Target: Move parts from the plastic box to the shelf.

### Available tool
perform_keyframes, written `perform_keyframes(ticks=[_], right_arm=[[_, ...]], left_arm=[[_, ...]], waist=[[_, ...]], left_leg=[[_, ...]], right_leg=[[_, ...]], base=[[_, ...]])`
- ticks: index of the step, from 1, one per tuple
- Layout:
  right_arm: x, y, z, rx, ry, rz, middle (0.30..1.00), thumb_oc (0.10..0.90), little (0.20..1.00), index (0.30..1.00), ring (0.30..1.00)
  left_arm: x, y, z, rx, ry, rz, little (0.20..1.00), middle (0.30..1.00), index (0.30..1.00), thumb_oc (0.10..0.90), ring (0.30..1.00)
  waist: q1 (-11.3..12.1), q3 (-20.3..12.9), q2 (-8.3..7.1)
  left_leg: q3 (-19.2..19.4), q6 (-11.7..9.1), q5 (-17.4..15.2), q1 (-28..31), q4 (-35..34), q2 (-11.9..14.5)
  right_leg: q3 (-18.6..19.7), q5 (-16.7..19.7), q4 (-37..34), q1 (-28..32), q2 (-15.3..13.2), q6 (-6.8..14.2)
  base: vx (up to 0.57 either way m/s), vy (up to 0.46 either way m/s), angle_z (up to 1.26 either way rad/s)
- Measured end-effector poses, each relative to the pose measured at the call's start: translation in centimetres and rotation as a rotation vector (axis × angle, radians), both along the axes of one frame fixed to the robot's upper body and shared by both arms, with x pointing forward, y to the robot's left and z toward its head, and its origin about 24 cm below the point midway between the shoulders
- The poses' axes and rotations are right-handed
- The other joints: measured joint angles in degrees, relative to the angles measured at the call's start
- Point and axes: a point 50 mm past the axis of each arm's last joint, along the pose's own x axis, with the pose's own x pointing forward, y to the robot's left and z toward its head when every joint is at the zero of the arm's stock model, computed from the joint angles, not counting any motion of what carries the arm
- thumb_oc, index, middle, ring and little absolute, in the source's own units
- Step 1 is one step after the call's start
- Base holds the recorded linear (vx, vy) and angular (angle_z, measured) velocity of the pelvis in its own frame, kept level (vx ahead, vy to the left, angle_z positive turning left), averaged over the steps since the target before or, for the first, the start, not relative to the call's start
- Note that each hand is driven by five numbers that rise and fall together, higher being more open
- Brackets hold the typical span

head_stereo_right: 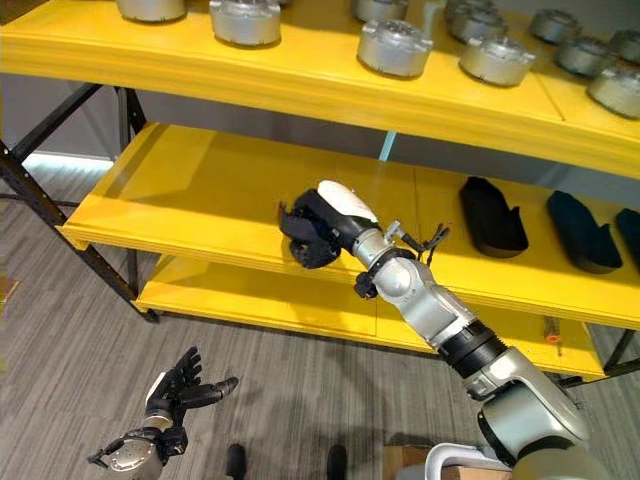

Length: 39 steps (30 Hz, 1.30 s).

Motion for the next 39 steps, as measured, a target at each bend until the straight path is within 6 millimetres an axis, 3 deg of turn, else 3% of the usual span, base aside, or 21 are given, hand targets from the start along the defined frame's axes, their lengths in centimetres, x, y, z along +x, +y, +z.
perform_keyframes(ticks=[2,7,12,15,18,26,39], right_arm=[[0.8,-0.5,0.3,-0.053,-0.025,-0.048,0.3,0.4,0.3,0.3,0.3],[3.9,-1.1,7.6,-0.17,-0.274,-0.181,0.3,0.4,0.3,0.3,0.3],[4.4,-1.1,10.4,-0.191,-0.383,-0.235,0.3,0.4,0.3,0.3,0.3],[4.3,-1.2,10.8,-0.234,-0.407,-0.227,0.3,0.4,0.3,0.3,0.3],[4.3,-2.5,12.3,-0.272,-0.438,-0.256,0.3,0.4,0.3,0.3,0.3],[5.1,-4.3,12.7,-0.304,-0.414,-0.346,0.3,0.4,0.3,0.3,0.3],[5.8,-7.9,11.4,-0.289,-0.331,-0.495,0.3,0.4,0.3,0.3,0.3]], left_arm=[[0.4,-0.3,0.2,-0.003,-0.012,-0.012,1.0,1.0,1.0,0.9,1.0],[3.5,-0.8,2.2,0.006,-0.124,-0.048,1.0,1.0,1.0,0.9,1.0],[5.3,-1.5,3.4,-0.026,-0.194,-0.056,1.0,1.0,1.0,0.9,1.0],[5.4,-1.5,3.6,-0.025,-0.208,-0.057,1.0,1.0,1.0,0.9,1.0],[6.0,-1.5,4.2,-0.023,-0.242,-0.055,1.0,1.0,1.0,0.9,1.0],[7.3,-1.8,5.3,-0.02,-0.29,-0.053,1.0,1.0,1.0,0.9,1.0],[7.4,-1.8,5.4,-0.051,-0.298,-0.04,1.0,1.0,1.0,0.9,1.0]], waist=[[0.67,1.62,1.93],[2.15,9.18,4.21],[3.45,13.21,3.99],[3.48,13.43,4.13],[3.65,13.8,4.54],[3.84,13.83,4.59],[3.7,13.82,4.61]], left_leg=[[-0.91,-0.13,0.57,-2.17,0.04,0.13],[-2.2,-0.36,1.0,-9.87,4.18,0.44],[-2.6,-0.52,1.6,-13.19,4.68,0.56],[-3.0,-0.51,1.57,-13.5,4.54,0.31],[-3.81,-0.5,1.6,-14.59,4.59,0.13],[-3.78,-0.48,1.59,-14.89,4.54,-0.12],[-3.78,-0.48,1.59,-15.1,4.56,-0.22]], right_leg=[[-0.51,0.3,0.02,-1.61,0.38,-0.16],[-1.51,2.23,0.05,-7.01,0.63,-0.95],[-1.6,2.82,0.35,-9.85,0.51,-1.22],[-1.94,2.68,0.13,-9.92,0.28,-1.1],[-2.83,2.66,0.14,-10.52,0.17,-1.08],[-2.88,2.62,0.14,-10.9,-0.06,-1.05],[-2.89,2.63,0.15,-11.15,-0.15,-1.04]], base=[[-0.16,-0.043,0.17],[-0.11,-0.017,0.07],[-0.04,-0.007,0.06],[-0.01,-0.012,0.07],[0.01,0.002,0.12],[0.0,0.0,0.0],[0.0,0.0,0.0]])
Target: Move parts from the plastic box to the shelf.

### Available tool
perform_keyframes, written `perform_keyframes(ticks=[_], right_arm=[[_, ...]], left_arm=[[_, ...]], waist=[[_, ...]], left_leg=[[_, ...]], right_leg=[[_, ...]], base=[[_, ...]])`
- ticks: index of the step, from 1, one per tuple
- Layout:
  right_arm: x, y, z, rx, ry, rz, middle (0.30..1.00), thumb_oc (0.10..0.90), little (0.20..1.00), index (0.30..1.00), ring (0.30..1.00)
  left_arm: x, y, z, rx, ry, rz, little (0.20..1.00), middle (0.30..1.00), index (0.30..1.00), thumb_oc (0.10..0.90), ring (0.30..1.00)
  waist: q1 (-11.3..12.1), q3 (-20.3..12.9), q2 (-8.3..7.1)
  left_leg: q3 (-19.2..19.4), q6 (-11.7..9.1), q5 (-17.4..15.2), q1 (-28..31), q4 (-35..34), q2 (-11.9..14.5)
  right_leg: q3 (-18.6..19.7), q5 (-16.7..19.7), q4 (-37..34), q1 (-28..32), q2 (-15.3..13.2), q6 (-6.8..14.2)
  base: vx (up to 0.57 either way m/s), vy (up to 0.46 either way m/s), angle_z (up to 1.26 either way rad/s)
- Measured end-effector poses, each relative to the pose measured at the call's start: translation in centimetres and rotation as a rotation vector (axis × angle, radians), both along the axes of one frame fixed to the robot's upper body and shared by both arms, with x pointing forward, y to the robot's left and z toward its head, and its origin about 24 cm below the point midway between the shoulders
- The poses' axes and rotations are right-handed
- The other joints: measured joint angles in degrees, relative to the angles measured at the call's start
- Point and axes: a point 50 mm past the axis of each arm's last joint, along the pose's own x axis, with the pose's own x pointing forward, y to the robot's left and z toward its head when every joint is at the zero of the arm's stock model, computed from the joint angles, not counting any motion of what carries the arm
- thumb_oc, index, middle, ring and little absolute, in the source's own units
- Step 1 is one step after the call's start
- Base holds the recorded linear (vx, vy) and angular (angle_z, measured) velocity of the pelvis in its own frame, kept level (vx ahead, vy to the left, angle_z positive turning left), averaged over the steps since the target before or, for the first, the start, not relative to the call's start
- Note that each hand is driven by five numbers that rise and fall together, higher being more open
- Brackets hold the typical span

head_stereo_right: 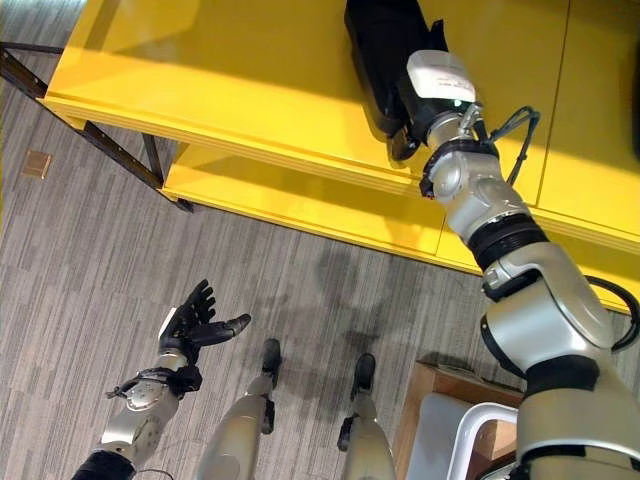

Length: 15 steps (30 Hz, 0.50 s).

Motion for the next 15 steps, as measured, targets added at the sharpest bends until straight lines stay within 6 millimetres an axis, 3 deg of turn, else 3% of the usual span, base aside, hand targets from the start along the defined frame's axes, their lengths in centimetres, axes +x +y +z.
perform_keyframes(ticks=[15], right_arm=[[0.2,-1.8,0.0,0.071,0.006,-0.09,0.3,0.4,0.3,0.3,0.3]], left_arm=[[0.2,0.2,0.3,0.03,-0.005,-0.021,1.0,1.0,1.0,0.9,1.0]], waist=[[1.05,-0.13,0.73]], left_leg=[[0.0,0.11,0.08,0.0,0.63,-0.32]], right_leg=[[0.17,0.01,0.72,-0.1,-0.38,0.01]], base=[[0.0,0.0,0.0]])
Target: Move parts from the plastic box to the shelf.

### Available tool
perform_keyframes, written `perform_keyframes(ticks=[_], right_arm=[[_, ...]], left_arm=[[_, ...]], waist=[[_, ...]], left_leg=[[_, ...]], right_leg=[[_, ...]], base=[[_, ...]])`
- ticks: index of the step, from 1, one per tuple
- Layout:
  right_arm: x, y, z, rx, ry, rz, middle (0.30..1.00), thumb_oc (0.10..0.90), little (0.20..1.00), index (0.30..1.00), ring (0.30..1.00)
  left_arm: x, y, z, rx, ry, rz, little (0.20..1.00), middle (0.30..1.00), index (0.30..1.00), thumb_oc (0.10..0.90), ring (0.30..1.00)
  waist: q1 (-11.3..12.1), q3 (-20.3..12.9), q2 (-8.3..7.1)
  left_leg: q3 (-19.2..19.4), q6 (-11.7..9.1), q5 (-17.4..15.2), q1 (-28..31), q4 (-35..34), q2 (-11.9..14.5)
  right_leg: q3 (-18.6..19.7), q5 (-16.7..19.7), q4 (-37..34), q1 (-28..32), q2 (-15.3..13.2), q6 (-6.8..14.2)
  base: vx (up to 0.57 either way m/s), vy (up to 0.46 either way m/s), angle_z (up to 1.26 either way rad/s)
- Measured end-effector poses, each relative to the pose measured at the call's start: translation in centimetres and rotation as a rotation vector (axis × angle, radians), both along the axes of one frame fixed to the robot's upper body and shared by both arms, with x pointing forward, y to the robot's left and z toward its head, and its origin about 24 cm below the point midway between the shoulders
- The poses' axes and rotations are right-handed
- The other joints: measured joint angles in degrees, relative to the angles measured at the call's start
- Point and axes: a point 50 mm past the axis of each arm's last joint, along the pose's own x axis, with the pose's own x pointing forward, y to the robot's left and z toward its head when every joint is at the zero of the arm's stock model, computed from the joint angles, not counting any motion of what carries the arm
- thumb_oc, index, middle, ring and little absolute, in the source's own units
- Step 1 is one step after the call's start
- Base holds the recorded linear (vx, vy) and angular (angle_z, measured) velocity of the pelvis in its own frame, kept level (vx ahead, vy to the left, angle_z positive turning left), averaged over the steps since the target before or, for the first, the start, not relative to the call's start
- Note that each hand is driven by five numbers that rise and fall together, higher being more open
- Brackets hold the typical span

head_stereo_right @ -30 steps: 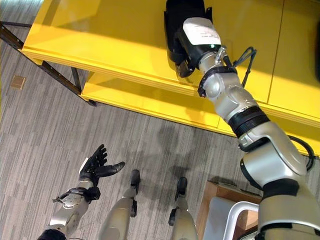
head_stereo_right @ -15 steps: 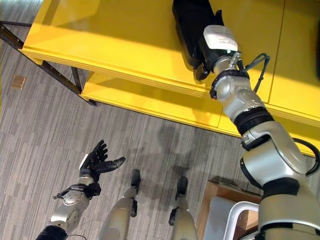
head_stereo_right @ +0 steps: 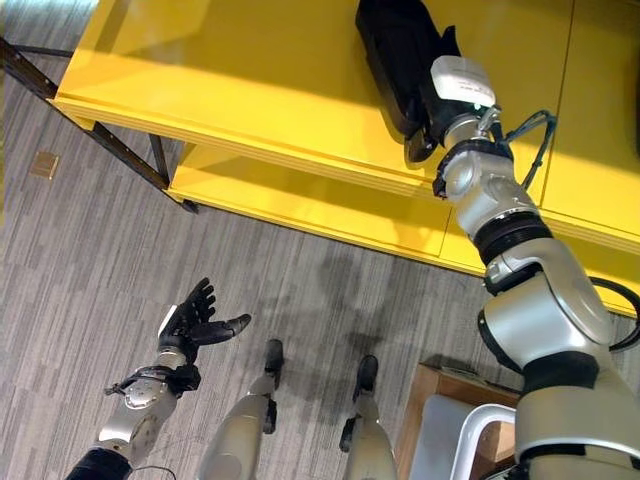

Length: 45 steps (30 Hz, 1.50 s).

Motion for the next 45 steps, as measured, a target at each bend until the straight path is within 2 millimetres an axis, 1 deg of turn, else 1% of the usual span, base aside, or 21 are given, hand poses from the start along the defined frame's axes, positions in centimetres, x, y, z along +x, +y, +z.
perform_keyframes(ticks=[5,10,12,17,26,32,37,45], right_arm=[[0.1,-0.4,-0.2,0.093,-0.018,-0.027,0.3,0.4,0.3,0.3,0.3],[0.1,-0.5,-0.2,0.108,-0.035,-0.044,0.3,0.4,0.3,0.3,0.3],[0.2,-0.4,-0.5,0.254,-0.055,-0.055,0.3,0.4,0.3,0.3,0.3],[0.2,-0.9,-0.6,0.381,-0.09,-0.083,0.3,0.4,0.3,0.3,0.3],[0.2,-1.0,-0.5,0.424,-0.105,-0.098,0.3,0.4,0.3,0.3,0.3],[0.1,-1.2,-0.5,0.475,-0.118,-0.106,0.3,0.4,0.3,0.3,0.3],[0.1,-1.6,-0.6,0.483,-0.118,-0.124,0.3,0.4,0.3,0.3,0.3],[0.0,-2.0,-0.2,0.546,-0.134,-0.14,0.3,0.4,0.3,0.3,0.3]], left_arm=[[0.0,0.0,0.0,0.001,0.001,0.003,1.0,1.0,1.0,0.9,1.0],[0.2,0.0,0.2,0.004,-0.005,0.014,1.0,1.0,1.0,0.9,1.0],[0.2,-0.1,0.2,0.005,-0.005,0.01,1.0,1.0,1.0,0.9,1.0],[0.4,-0.5,0.2,0.006,-0.008,-0.003,1.0,1.0,1.0,0.9,1.0],[0.4,-0.4,0.2,0.01,-0.006,0.014,1.0,1.0,1.0,0.9,1.0],[0.4,-0.5,0.2,0.01,-0.007,0.012,1.0,1.0,1.0,0.9,1.0],[0.5,-0.5,0.3,0.011,-0.008,0.009,1.0,1.0,1.0,0.9,1.0],[0.5,-0.6,0.3,0.011,-0.01,0.007,1.0,1.0,1.0,0.9,1.0]], waist=[[-0.04,-0.01,0.1],[-0.07,-0.01,0.1],[-0.13,-0.02,0.11],[0.04,-0.02,0.12],[0.08,-0.02,0.12],[0.07,-0.03,0.12],[0.12,-0.03,0.13],[0.07,-0.03,0.14]], left_leg=[[0.03,0.15,0.1,-0.25,0.04,-0.39],[-0.09,0.25,0.19,-0.75,0.33,-0.49],[-0.07,0.26,0.19,-0.82,0.46,-0.48],[-0.08,0.26,0.19,-0.84,0.48,-0.5],[-0.14,0.26,0.19,-0.88,0.47,-0.53],[-0.19,0.26,0.19,-0.92,0.48,-0.54],[-0.21,0.26,0.19,-0.93,0.51,-0.55],[-0.42,0.27,0.16,-1.38,0.98,-0.57]], right_leg=[[-0.04,0.04,0.28,-0.37,-0.42,0.06],[-0.13,0.15,0.28,-0.6,-0.57,0.22],[-0.13,0.19,0.37,-0.68,-0.57,0.23],[-0.13,0.19,0.38,-0.67,-0.6,0.24],[-0.21,0.19,0.38,-0.67,-0.58,0.24],[-0.22,0.19,0.36,-0.67,-0.6,0.23],[-0.23,0.19,0.38,-0.67,-0.62,0.23],[-0.29,0.19,0.34,-0.68,-0.65,0.23]], base=[[0.0,0.0,0.0],[0.0,-0.001,0.01],[0.0,0.0,0.0],[0.0,0.0,0.0],[0.0,0.0,0.0],[0.0,0.0,0.0],[0.0,0.0,0.0],[0.0,0.0,0.0]])
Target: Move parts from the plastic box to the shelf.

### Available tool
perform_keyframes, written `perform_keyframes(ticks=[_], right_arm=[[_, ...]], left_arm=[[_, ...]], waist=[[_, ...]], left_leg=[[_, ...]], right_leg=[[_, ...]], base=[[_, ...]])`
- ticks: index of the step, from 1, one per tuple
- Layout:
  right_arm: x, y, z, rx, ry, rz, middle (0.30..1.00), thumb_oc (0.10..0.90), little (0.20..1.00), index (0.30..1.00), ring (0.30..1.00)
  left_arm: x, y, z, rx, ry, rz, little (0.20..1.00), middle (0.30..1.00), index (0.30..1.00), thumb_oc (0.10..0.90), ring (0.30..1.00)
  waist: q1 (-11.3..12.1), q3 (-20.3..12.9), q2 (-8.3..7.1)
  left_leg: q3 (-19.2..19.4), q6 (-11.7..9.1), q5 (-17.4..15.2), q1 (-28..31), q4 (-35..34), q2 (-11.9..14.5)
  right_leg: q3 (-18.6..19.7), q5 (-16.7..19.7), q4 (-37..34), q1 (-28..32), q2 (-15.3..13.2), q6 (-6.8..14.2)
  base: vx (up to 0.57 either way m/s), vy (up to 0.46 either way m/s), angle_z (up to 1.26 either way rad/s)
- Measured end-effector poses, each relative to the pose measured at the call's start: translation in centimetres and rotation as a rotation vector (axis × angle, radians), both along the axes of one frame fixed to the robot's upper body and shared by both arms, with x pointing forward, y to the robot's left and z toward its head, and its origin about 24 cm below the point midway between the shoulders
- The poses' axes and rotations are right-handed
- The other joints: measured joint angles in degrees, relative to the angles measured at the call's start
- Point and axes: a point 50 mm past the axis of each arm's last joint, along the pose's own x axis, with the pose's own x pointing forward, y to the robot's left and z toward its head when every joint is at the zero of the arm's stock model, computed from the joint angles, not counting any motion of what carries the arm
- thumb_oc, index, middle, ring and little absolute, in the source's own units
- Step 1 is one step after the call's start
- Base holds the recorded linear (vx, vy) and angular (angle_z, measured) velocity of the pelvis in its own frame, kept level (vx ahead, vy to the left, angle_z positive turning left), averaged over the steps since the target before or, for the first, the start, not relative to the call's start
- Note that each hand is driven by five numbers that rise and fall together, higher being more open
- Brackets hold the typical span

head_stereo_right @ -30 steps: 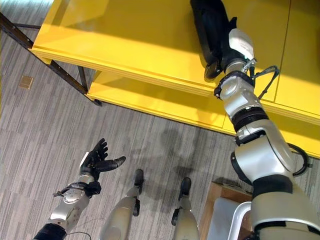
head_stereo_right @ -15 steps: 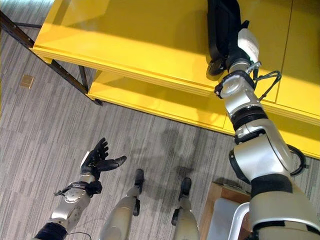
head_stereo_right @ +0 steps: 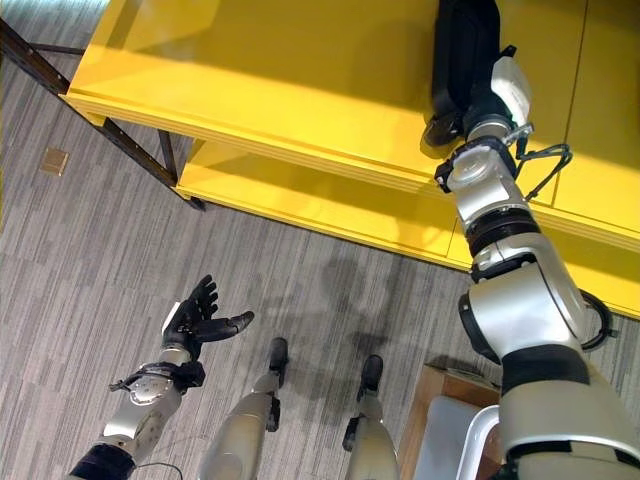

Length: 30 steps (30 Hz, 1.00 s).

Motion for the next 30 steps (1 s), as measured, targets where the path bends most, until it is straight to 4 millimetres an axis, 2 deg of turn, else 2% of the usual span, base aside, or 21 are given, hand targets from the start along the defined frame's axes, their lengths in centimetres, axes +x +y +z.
perform_keyframes(ticks=[8,16,26,27,28,29,30], right_arm=[[-0.1,-0.5,0.3,0.022,-0.004,-0.02,0.3,0.4,0.3,0.3,0.3],[-0.4,-1.3,1.5,0.042,-0.028,-0.045,0.3,0.4,0.3,0.3,0.3],[-0.5,-1.6,1.6,0.059,-0.033,-0.051,0.3,0.4,0.3,0.3,0.3],[-0.5,-1.6,1.6,0.059,-0.033,-0.051,0.402,0.473,0.402,0.402,0.402],[-0.5,-1.6,1.6,0.059,-0.033,-0.051,0.756,0.725,0.756,0.756,0.756],[-0.5,-1.6,1.6,0.058,-0.032,-0.051,1.0,0.9,1.0,1.0,1.0],[-0.5,-1.6,1.6,0.058,-0.032,-0.051,1.0,0.9,1.0,1.0,1.0]], left_arm=[[-0.1,0.0,-0.1,0.0,0.003,0.0,1.0,1.0,1.0,0.9,1.0],[0.0,0.0,0.0,0.0,0.002,-0.001,1.0,1.0,1.0,0.9,1.0],[0.0,-0.1,0.0,0.0,0.0,-0.003,1.0,1.0,1.0,0.9,1.0],[0.0,-0.1,0.0,0.0,0.0,-0.004,1.0,1.0,1.0,0.9,1.0],[0.0,-0.1,0.0,0.0,0.0,-0.004,1.0,1.0,1.0,0.9,1.0],[0.0,-0.1,0.0,0.0,0.001,-0.004,1.0,1.0,1.0,0.9,1.0],[0.0,-0.1,0.0,0.0,0.001,-0.005,1.0,1.0,1.0,0.9,1.0]], waist=[[0.1,-0.03,0.05],[0.2,-0.06,0.2],[0.2,-0.05,0.23],[0.2,-0.05,0.23],[0.2,-0.05,0.23],[0.2,-0.05,0.23],[0.2,-0.05,0.23]], left_leg=[[-0.55,0.02,0.02,-0.56,0.2,-0.17],[-0.91,0.08,0.07,-1.63,0.33,-0.39],[-0.91,0.11,0.08,-1.63,0.34,-0.79],[-0.91,0.11,0.08,-1.63,0.34,-0.79],[-0.91,0.11,0.08,-1.63,0.34,-0.79],[-0.91,0.11,0.08,-1.63,0.34,-0.79],[-0.91,0.11,0.08,-1.63,0.34,-0.79]], right_leg=[[-0.18,0.02,0.02,-0.26,-0.06,0.0],[-0.53,0.05,0.02,-1.07,-0.24,0.05],[-0.59,0.05,0.05,-1.06,-0.31,0.08],[-0.59,0.05,0.05,-1.06,-0.31,0.08],[-0.59,0.05,0.05,-1.06,-0.31,0.08],[-0.59,0.05,0.05,-1.06,-0.31,0.08],[-0.59,0.05,0.05,-1.06,-0.31,0.08]], base=[[0.0,-0.002,0.02],[0.0,-0.001,0.01],[0.0,0.0,0.0],[0.0,0.0,0.0],[0.0,0.0,0.0],[0.0,0.0,0.0],[0.0,0.0,0.0]])
